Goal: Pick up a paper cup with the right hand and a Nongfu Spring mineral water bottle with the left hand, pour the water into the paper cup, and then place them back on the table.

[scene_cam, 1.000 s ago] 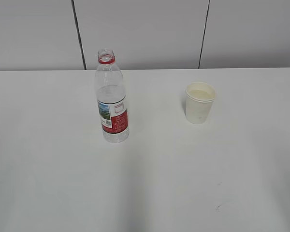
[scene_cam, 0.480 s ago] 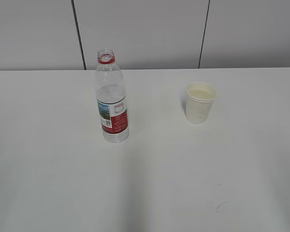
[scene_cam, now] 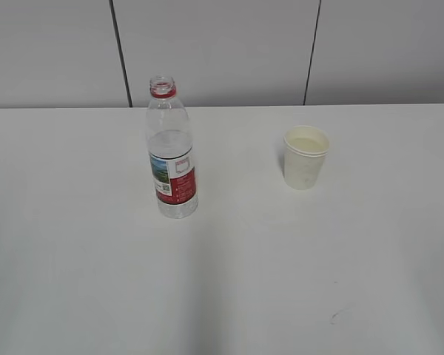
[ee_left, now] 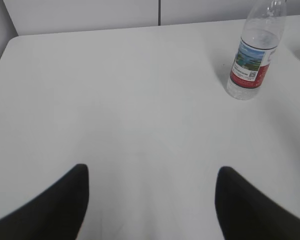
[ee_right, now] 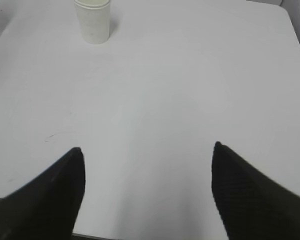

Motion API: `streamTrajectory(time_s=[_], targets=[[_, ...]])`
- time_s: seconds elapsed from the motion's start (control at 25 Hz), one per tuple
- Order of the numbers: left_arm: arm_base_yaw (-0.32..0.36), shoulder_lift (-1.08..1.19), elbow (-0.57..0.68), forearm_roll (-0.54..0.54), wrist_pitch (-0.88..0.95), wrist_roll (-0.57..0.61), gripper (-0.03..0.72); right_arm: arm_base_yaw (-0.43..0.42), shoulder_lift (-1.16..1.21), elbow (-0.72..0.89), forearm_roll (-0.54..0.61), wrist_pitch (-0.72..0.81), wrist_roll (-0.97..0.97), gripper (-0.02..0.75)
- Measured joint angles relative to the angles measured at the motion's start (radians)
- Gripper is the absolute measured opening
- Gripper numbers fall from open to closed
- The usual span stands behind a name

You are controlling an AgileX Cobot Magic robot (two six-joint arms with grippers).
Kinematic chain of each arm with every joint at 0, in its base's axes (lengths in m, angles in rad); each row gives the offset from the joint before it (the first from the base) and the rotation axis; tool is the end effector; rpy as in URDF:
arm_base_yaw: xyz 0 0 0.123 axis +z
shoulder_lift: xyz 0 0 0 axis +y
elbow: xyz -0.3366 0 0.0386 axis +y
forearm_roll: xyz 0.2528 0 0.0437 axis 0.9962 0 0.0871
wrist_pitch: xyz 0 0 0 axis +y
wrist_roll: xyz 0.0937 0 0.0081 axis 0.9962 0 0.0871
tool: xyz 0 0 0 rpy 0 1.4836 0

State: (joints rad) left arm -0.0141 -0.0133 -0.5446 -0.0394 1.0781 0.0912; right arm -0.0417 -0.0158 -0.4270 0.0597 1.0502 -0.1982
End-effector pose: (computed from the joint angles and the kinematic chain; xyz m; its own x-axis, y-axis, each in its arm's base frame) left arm -0.0605 -0.0024 0.2885 -0.4149 0.0783 -0.9065 0.0759 0.9958 0.0513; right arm -0.0457 0.0068 0.2574 -0.4884 -0.1472 -0.8601 -0.0864 0.9890 -0.1202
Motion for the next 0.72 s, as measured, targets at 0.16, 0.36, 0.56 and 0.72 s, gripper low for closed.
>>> streamTrajectory(time_s=[0.16,0.36,0.56,0.72], targets=[[0.000,0.000,0.000,0.001,0.002,0.000,0.474,0.000,0.000,0.000,-0.004,0.000,0.009,0.582],[0.000,0.000,0.000,0.001,0.002,0.000,0.474,0.000,0.000,0.000,-0.006,0.001,0.011,0.582],[0.000,0.000,0.000,0.001,0.002,-0.001,0.474,0.000,0.000,0.000,-0.006,0.001,0.011,0.582],[0.000,0.000,0.000,0.001,0.002,-0.001,0.473,0.000,0.000,0.000,-0.006,0.001,0.012,0.582]])
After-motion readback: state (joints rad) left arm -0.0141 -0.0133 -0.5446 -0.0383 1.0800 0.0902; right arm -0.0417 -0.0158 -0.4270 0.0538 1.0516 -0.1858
